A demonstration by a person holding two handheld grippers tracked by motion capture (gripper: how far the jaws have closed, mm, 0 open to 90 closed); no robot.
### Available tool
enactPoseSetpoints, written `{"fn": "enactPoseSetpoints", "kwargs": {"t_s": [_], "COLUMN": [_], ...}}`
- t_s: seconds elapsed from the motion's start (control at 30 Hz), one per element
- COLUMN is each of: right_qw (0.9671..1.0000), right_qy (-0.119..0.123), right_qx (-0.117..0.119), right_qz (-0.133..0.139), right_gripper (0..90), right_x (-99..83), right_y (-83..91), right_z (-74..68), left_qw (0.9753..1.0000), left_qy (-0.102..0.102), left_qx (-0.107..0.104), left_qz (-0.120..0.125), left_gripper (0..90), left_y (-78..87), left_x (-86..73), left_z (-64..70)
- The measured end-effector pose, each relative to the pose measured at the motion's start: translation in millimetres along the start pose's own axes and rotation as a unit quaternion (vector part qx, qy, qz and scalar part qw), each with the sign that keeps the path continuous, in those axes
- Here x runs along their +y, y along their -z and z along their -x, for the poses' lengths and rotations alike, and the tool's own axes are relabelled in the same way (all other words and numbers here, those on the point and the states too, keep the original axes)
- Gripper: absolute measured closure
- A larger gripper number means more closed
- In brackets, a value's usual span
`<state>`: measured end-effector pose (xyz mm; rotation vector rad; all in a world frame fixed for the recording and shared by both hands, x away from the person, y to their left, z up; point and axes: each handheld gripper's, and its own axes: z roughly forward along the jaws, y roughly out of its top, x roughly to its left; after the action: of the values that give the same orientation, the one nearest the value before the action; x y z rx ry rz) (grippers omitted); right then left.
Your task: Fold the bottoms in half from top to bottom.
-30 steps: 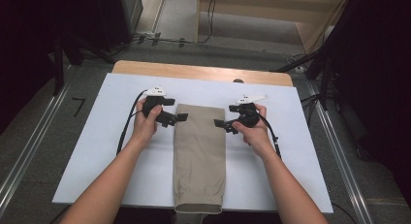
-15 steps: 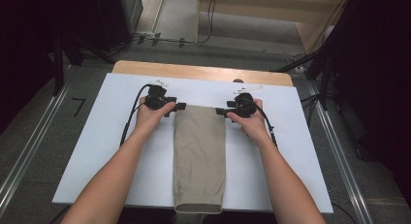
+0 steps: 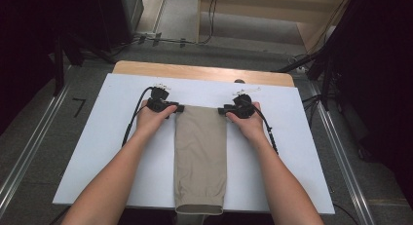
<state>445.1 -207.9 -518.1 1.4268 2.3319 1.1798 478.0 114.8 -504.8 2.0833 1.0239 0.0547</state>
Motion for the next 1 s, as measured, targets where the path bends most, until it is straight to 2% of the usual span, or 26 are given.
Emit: {"fn": "enactPoseSetpoints", "kwargs": {"t_s": [0.07,0.13,0.27,0.4,0.6,0.83,0.9,1.0], "right_qw": [1.0000,0.9998,0.9996,0.9994,0.9994,0.9989,0.9984,0.9982], "right_qy": [0.007,0.017,0.017,0.023,0.016,0.032,0.046,0.053], "right_qx": [0.005,0.001,0.014,0.015,0.018,0.005,-0.004,-0.003], "right_qz": [-0.004,-0.009,-0.017,-0.021,-0.024,-0.035,-0.034,-0.028], "right_gripper": [64.2,69.7,79.9,83.1,84.4,85.3,85.6,85.9], "right_x": [-0.8,-1.0,-1.1,-0.3,0.4,4.2,5.8,10.1], "right_y": [0.2,0.7,0.1,-0.2,0.0,0.7,1.5,4.7], "right_z": [-1.1,-2.7,-4.8,-6.3,-4.9,-8.9,-10.4,-11.5], "left_qw": [0.9999,0.9999,0.9998,0.9996,0.9997,0.9996,0.9998,0.9999], "left_qy": [-0.009,-0.004,-0.008,-0.016,-0.013,-0.017,-0.014,-0.014], "left_qx": [0.003,0.004,0.005,0.007,0.006,0.004,-0.002,-0.005], "left_qz": [-0.008,-0.010,-0.018,-0.021,-0.021,-0.023,-0.014,-0.004], "left_gripper": [69.3,74.3,87.9,89.9,90.0,90.0,90.0,90.0], "left_y": [0.8,1.1,0.2,0.2,0.1,0.6,3.9,9.6], "left_x": [-0.4,-0.8,-0.9,-0.4,-0.2,2.1,5.7,15.0], "left_z": [-0.3,-1.3,0.0,1.4,1.1,1.0,0.3,0.2]}}
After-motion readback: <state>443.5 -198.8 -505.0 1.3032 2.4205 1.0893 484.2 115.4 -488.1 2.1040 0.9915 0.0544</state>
